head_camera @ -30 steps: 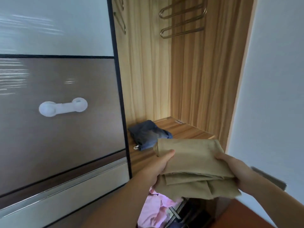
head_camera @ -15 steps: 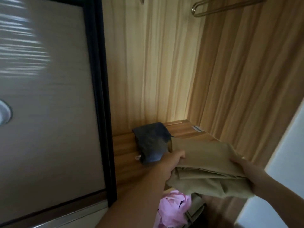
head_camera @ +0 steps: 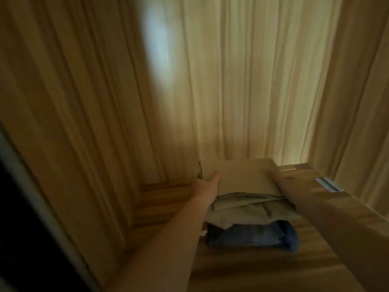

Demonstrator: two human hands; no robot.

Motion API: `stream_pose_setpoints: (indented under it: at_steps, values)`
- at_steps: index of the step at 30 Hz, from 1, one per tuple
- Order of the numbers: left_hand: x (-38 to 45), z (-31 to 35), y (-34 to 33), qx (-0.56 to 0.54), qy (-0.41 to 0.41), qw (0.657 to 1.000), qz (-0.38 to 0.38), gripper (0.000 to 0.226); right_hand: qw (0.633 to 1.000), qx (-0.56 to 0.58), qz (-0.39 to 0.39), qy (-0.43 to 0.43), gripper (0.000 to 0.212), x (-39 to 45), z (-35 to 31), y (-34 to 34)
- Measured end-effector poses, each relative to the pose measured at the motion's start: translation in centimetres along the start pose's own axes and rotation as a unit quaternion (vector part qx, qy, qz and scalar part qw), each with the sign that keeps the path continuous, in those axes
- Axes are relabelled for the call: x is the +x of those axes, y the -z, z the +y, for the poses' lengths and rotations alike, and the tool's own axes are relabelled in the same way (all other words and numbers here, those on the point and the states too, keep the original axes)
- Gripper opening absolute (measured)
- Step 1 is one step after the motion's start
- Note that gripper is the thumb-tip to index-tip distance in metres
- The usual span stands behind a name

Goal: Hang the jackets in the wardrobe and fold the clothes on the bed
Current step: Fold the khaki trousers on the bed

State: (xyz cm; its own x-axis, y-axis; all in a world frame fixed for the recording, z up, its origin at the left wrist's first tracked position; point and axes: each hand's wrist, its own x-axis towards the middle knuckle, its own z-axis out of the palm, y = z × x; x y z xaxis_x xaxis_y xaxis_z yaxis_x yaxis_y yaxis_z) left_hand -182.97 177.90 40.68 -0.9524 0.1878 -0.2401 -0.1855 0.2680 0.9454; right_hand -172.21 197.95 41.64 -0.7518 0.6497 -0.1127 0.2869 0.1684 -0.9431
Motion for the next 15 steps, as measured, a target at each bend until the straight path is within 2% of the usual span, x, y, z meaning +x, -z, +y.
stream_pose_setpoints:
  at_steps: [4,7,9,13,15]
  values:
    - [3.5,-2.2,-1.5,0.052,-0.021,0.991,0.117,0.087,0.996,-0.072,0.033,0.044,0.072,3.5,2.1,-2.8]
    - [4.2,-7.8,-4.0,0.110,-0.033,0.986,0.118,0.071,0.975,-0.211,0.045,0.058,0.085,5.1,7.7,-5.4]
    - [5.0,-10.3,-4.7,0.134,-0.058,0.978,0.147,0.064,0.961,-0.264,0.062,0.061,0.080,6.6,10.4,-6.2]
    - [7.6,-10.7,-5.4,0.136,-0.033,0.981,0.132,0.063,0.972,-0.234,0.002,-0.001,0.077,10.0,11.2,-6.5]
    - [8.2,-10.5,-5.5,0.136,-0.046,0.981,0.132,0.065,0.975,-0.221,0.000,0.002,0.078,11.0,11.3,-6.7]
